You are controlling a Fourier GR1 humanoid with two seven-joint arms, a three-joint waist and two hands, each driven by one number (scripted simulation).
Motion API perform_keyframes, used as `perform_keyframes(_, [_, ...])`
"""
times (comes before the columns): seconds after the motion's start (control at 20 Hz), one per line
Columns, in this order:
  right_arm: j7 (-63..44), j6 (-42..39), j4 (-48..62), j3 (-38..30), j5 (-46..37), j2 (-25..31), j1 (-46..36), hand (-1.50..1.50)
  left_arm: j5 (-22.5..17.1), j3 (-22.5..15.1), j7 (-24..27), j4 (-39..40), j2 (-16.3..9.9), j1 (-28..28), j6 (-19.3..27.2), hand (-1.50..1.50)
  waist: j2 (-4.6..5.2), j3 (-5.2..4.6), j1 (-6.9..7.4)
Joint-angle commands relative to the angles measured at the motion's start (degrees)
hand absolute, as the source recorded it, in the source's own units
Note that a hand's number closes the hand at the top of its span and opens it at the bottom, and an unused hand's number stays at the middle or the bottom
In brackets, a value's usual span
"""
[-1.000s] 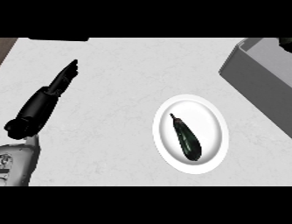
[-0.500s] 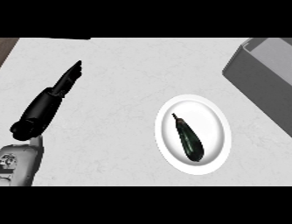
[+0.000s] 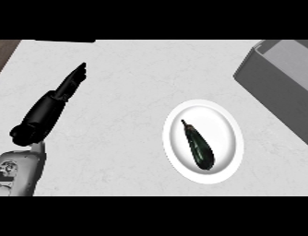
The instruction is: Pick the squash from the plate and place it in the cardboard box
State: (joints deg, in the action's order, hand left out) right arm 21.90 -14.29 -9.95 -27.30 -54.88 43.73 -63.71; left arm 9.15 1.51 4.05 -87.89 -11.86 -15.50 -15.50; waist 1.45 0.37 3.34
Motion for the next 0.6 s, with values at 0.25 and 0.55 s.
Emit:
perform_keyframes(0.25, [-2.7,-1.0,4.5,-23.6,23.0,4.1,-0.9,-1.50,0.3,0.6,1.4,0.4,-0.2,0.4,0.6,0.00,0.18,-0.02,-0.95])
perform_keyframes(0.55, [0.6,1.2,3.1,-27.9,27.2,6.3,7.0,-1.50,1.0,-0.7,-0.2,-1.4,0.1,0.8,0.3,0.00,0.49,0.14,0.23])
